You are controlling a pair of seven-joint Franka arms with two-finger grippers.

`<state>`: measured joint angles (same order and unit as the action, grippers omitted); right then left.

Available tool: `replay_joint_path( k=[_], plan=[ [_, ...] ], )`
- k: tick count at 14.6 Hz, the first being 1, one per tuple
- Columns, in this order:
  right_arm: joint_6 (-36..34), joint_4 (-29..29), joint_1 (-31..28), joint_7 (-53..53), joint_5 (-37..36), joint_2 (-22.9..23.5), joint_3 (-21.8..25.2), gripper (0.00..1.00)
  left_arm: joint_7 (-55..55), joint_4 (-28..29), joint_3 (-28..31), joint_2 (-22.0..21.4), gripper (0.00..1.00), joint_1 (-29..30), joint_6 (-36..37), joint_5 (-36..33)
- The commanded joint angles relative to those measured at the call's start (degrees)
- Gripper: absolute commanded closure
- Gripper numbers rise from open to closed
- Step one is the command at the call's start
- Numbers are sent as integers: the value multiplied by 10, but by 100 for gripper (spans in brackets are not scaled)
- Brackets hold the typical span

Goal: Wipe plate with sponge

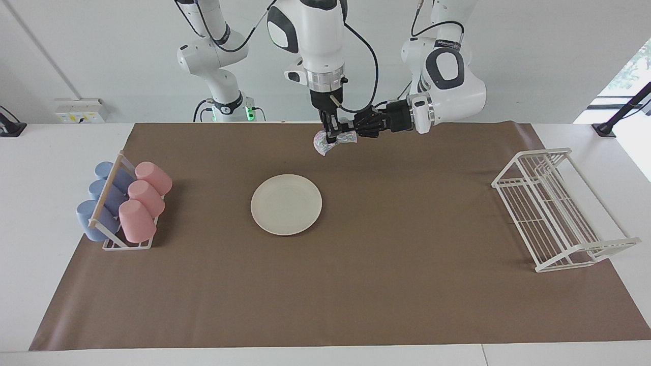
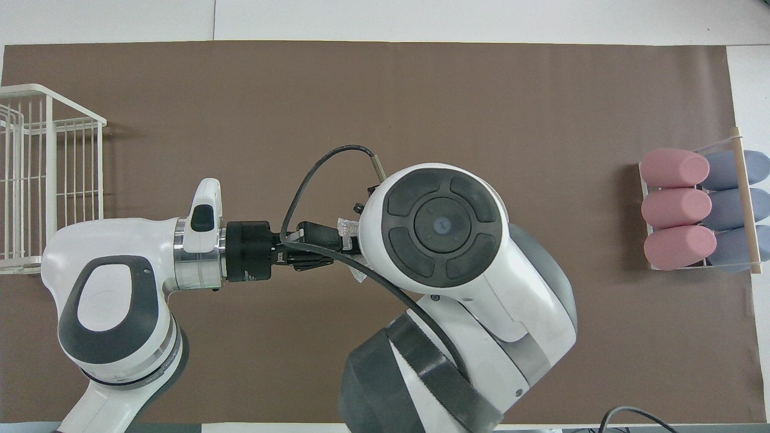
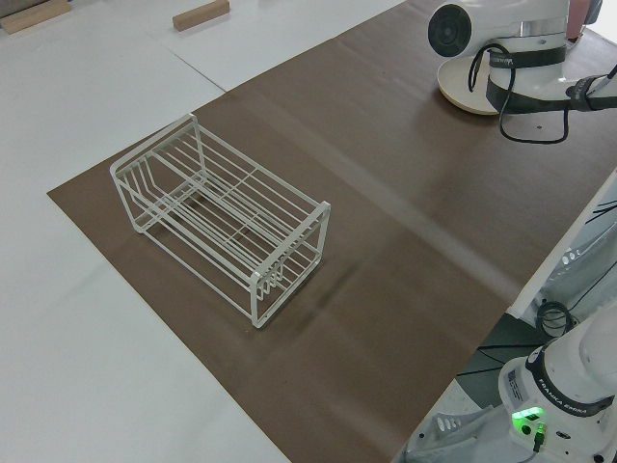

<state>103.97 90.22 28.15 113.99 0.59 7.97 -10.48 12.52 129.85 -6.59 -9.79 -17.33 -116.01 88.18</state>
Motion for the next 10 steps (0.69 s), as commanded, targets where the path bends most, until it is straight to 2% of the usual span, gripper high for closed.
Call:
replay_joint_path(
  k=[1, 2, 4, 7, 9, 10],
  plan=[
    [-12, -2, -15, -3, 0, -11, 0, 80, -12, 9, 6, -12, 100, -8, -12, 9],
    [-12, 0, -21, -13, 1, -13, 0, 53, -14, 9, 6, -12, 100, -7, -13, 9],
    [-16, 2, -37, -57, 0, -18, 1, 49, -17, 9, 6, -12, 100, -7, -15, 9],
    [-39, 5, -94, -233, 1, -22, 2, 49, -35, 8, 8, -12, 100, -7, -21, -14],
    [-49, 4, -140, -402, 2, -22, 2, 46, -86, -3, 8, -12, 100, -6, -27, -108],
    [-52, 4, -160, -478, 2, -25, 3, 41, -114, -13, 7, -9, 100, -6, -28, -159]
  ],
)
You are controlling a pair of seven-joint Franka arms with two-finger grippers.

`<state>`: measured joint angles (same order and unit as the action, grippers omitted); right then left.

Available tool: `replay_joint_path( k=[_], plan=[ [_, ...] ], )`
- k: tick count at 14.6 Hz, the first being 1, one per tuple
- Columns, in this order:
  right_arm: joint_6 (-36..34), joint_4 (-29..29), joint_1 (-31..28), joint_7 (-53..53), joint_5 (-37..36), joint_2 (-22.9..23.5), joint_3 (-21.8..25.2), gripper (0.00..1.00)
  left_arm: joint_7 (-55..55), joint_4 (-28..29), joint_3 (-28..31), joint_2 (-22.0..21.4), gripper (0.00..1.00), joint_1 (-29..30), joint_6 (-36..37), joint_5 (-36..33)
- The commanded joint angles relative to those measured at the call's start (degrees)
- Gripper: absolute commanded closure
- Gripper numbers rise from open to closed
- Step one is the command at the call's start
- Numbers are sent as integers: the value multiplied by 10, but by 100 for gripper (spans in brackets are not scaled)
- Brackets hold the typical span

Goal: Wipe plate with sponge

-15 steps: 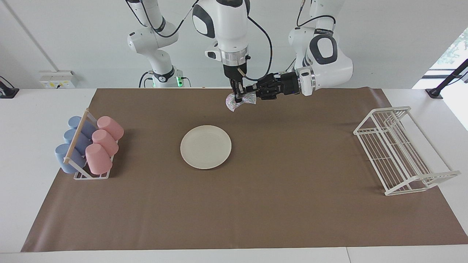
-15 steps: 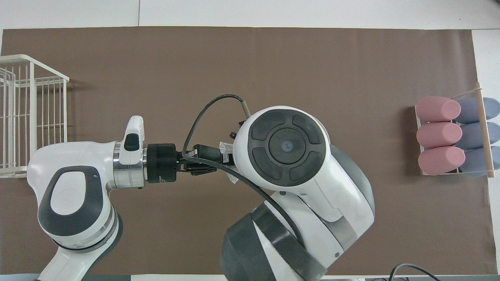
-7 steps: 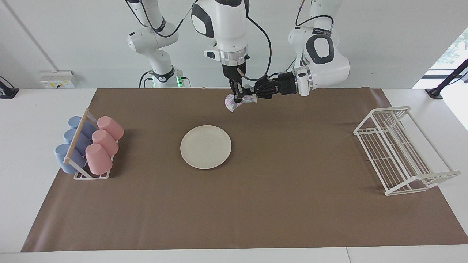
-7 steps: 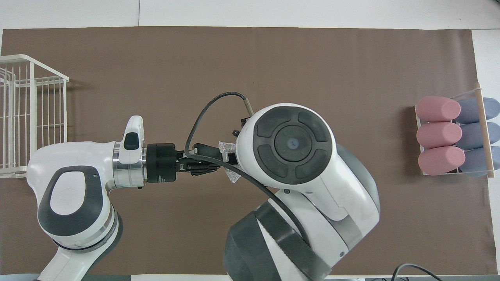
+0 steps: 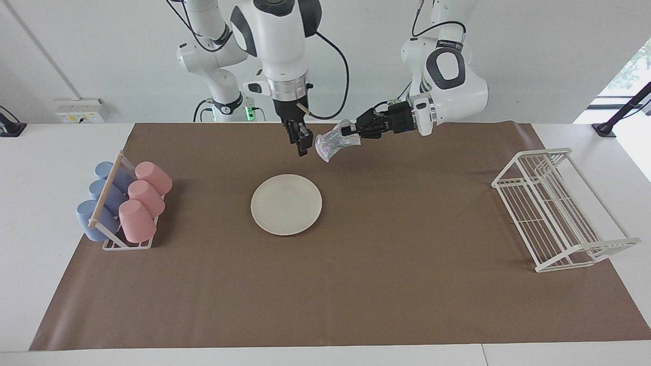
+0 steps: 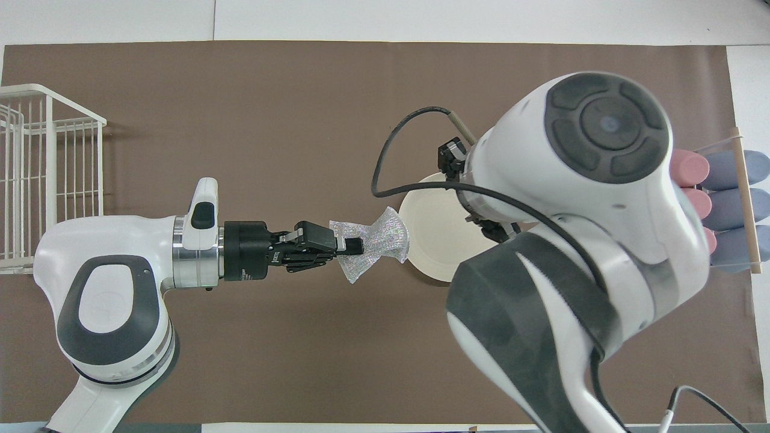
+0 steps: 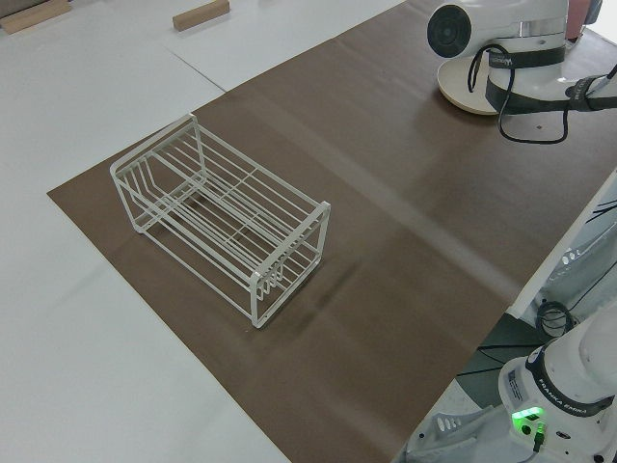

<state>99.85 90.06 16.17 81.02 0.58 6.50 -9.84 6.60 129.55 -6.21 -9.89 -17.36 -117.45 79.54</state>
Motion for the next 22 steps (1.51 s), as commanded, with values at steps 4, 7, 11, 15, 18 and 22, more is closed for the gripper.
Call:
replay_joint_path(
  k=[4, 7, 11, 15, 18, 22],
  plan=[
    [-20, 9, -119, -386, 1, -13, -4, 18, -174, -31, 1, 1, 100, -13, -20, -295],
    [-22, 12, -149, -505, 1, -16, -4, 0, -287, -67, 1, 23, 100, -18, 14, -490],
    [-69, 12, -157, -543, 1, -38, -3, 0, -351, -196, 6, 82, 100, -10, 167, -693],
    [-99, 12, -168, -599, 1, -47, -2, 0, -357, -261, 6, 116, 100, -11, 282, -871],
    [-98, 7, -173, -630, 0, -54, -2, 0, -359, -281, 6, 138, 100, -18, 339, -1015],
    [-106, 15, -178, -705, -5, -61, 23, 0, -360, -322, 6, 180, 100, -16, 420, -1177]
  ],
)
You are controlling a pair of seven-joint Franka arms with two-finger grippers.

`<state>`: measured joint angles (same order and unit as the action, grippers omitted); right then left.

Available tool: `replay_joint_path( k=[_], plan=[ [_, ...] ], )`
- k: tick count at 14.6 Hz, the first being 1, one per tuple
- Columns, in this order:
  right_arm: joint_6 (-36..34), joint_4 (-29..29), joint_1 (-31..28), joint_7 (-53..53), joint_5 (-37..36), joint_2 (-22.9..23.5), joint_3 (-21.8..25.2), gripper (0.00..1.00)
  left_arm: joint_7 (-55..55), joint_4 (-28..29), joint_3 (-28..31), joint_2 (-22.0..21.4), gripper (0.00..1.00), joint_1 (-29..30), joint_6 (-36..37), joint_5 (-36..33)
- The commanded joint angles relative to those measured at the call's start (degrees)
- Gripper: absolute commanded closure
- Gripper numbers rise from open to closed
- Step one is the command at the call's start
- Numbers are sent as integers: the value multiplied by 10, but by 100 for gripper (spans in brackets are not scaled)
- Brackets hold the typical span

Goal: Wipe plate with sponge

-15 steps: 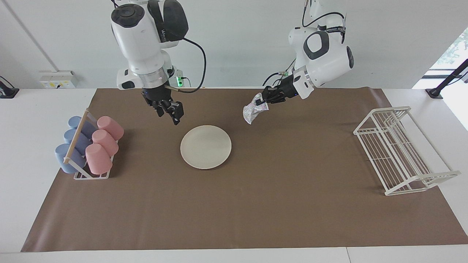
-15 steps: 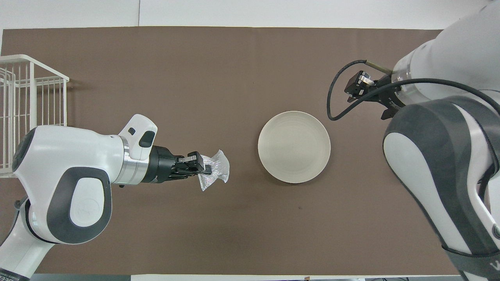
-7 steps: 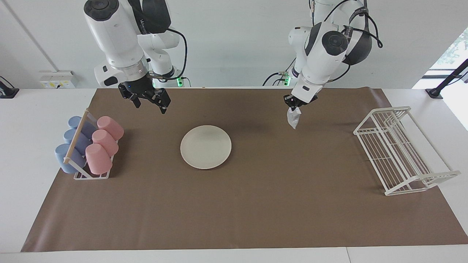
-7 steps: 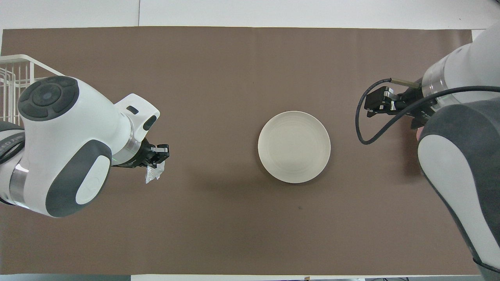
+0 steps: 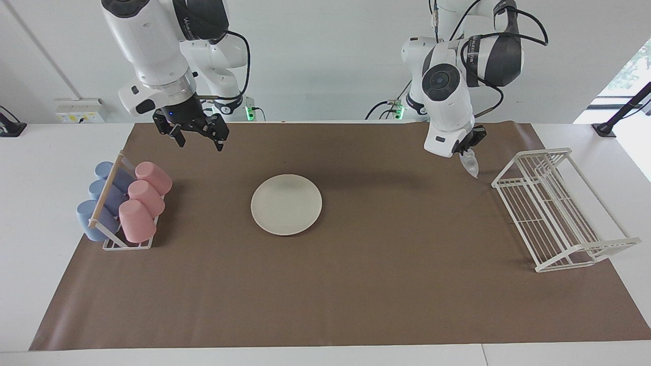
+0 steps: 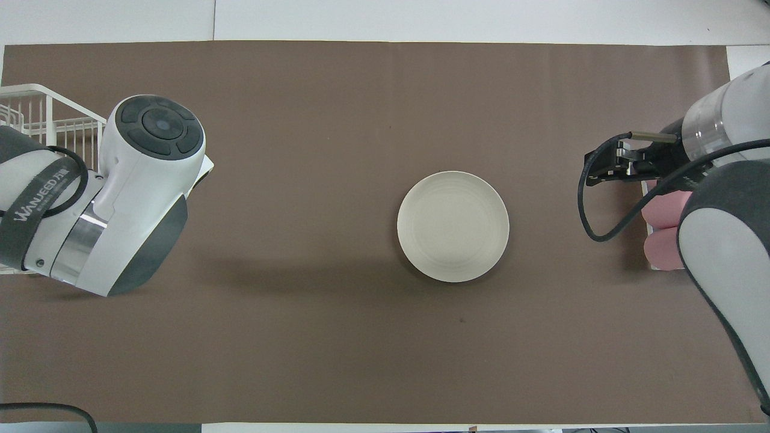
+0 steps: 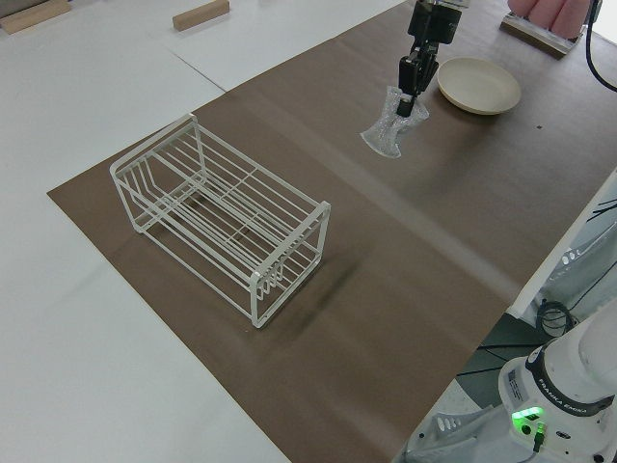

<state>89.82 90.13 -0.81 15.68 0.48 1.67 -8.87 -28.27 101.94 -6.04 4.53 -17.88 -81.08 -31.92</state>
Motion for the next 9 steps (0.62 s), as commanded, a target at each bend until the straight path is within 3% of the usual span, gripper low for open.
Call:
replay_joint_path(
  k=[1, 6, 9],
  plan=[
    [-9, 17, -7, -63, -4, -15, 26, 0, -10, -59, 2, 57, 100, -12, 76, -114],
    [-37, 14, 19, -66, -9, -28, 59, 0, -10, -61, 4, 137, 100, 1, 79, -330],
    [-39, 21, 48, -77, -9, -33, 96, 0, -11, -57, 5, 155, 100, 52, 7, -347]
  ],
)
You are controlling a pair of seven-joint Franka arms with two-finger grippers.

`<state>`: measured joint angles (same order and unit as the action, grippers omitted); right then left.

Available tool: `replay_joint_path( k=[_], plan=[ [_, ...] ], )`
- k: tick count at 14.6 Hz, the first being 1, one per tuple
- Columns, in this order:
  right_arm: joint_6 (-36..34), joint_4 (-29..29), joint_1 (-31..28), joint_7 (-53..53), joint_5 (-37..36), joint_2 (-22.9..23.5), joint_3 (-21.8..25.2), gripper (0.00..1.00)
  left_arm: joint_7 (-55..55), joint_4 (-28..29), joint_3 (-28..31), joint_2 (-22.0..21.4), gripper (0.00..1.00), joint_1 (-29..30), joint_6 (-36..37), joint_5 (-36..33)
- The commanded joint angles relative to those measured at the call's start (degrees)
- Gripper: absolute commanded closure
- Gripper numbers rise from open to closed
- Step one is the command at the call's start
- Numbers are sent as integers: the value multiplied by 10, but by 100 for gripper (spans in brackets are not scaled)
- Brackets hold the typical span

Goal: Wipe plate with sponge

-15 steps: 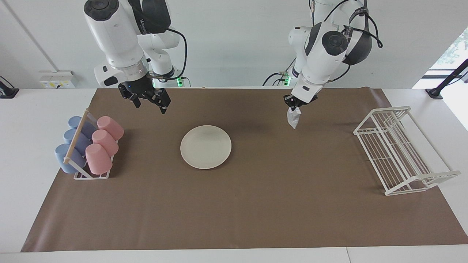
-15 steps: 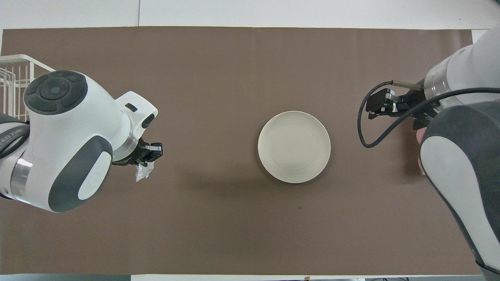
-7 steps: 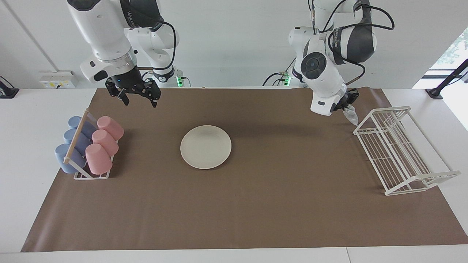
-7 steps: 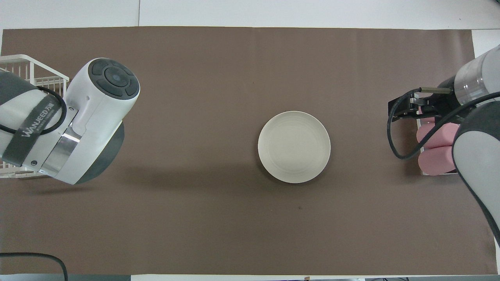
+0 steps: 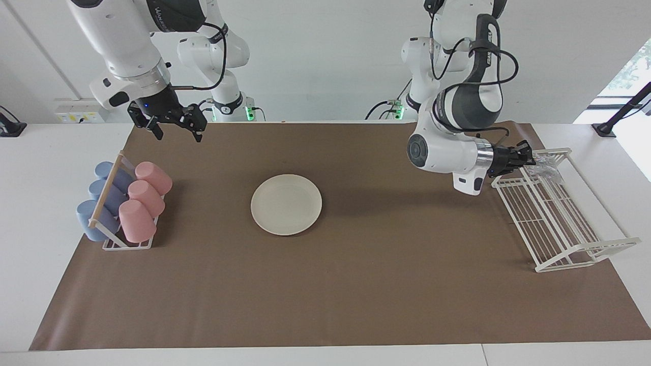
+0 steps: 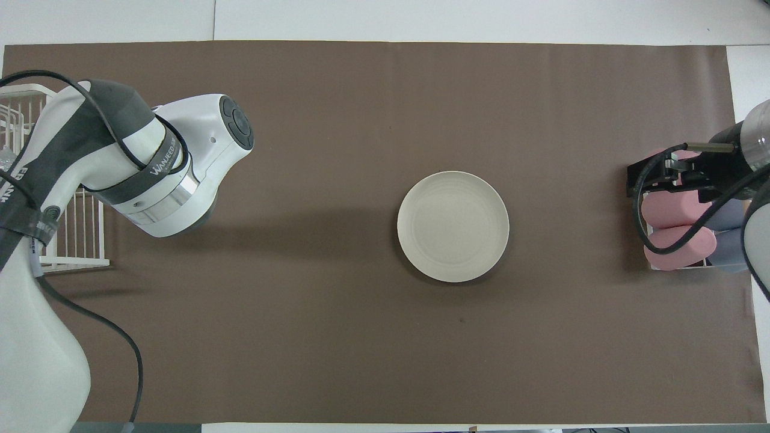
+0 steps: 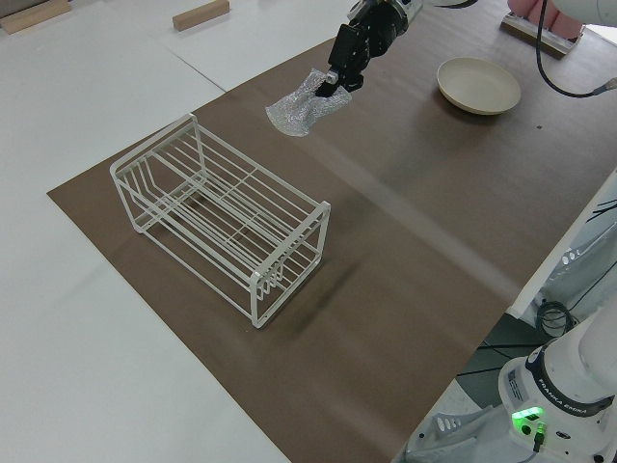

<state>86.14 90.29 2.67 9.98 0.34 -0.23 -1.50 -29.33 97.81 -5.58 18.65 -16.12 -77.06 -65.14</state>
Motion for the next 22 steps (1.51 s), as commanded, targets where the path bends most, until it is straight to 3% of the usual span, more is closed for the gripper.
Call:
replay_joint_path(
  k=[1, 5, 9, 16, 17, 18, 20, 22],
  plan=[
    [-2, 23, 9, -32, -7, -14, 22, 0, -1, -15, 0, 17, 100, 46, -53, -23],
    [-1, 16, 2, -66, -7, -18, 24, 0, -67, 19, -1, 23, 100, 90, -130, -31],
    [2, 13, 9, -130, -7, -20, 76, 0, -75, 26, -2, 21, 100, 96, -141, -17],
    [25, 25, 2, -136, 1, -21, 80, 0, -87, 29, -2, 22, 100, 100, -174, 26],
    [27, 35, 2, -135, 3, -21, 80, 0, -87, 29, -2, 22, 96, 100, -175, 30],
    [27, 39, 1, -136, 3, -20, 81, 0, -87, 27, -2, 22, 81, 100, -178, 31],
    [27, 49, 2, -135, 2, -21, 81, 0, -88, 27, -1, 22, 41, 100, -185, 31],
    [36, 59, 1, -135, 2, -25, 81, 0, -87, 26, -1, 22, 37, 101, -187, 31]
  ],
)
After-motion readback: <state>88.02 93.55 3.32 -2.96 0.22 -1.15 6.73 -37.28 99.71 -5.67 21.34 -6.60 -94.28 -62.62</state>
